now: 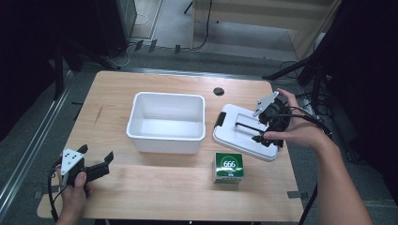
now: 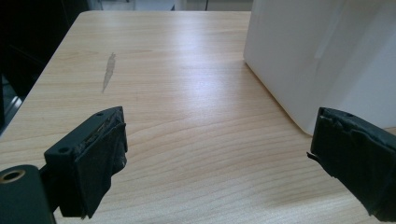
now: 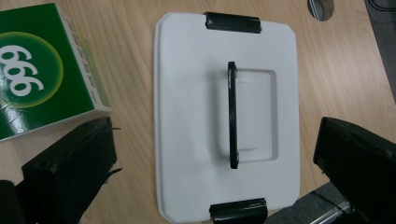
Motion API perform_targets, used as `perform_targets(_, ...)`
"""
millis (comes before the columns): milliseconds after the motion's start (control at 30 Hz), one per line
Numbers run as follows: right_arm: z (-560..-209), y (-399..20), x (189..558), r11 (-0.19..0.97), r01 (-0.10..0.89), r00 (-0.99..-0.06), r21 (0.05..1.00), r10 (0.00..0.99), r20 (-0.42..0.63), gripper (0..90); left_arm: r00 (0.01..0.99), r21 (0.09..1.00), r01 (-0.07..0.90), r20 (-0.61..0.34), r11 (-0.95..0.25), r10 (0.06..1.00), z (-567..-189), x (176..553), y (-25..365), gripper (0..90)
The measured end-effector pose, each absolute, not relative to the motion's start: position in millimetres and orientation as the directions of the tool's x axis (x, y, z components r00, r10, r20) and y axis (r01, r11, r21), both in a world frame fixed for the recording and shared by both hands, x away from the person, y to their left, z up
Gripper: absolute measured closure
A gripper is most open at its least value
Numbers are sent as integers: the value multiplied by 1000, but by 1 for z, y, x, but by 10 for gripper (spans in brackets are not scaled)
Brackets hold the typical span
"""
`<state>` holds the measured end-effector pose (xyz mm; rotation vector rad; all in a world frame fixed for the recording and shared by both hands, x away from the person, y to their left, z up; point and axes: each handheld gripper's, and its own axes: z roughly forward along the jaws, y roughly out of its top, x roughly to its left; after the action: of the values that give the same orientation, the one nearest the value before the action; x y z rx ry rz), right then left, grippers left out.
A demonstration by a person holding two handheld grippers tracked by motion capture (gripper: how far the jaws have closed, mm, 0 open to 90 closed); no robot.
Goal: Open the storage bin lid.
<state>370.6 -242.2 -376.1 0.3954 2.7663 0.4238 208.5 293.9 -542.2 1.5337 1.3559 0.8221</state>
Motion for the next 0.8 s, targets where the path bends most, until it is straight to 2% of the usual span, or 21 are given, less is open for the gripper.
perform_targets(800,-369,-218,340,928,135,-933,348,238,-272,0,191,928,374,-87,10,978,-542,207,296,45)
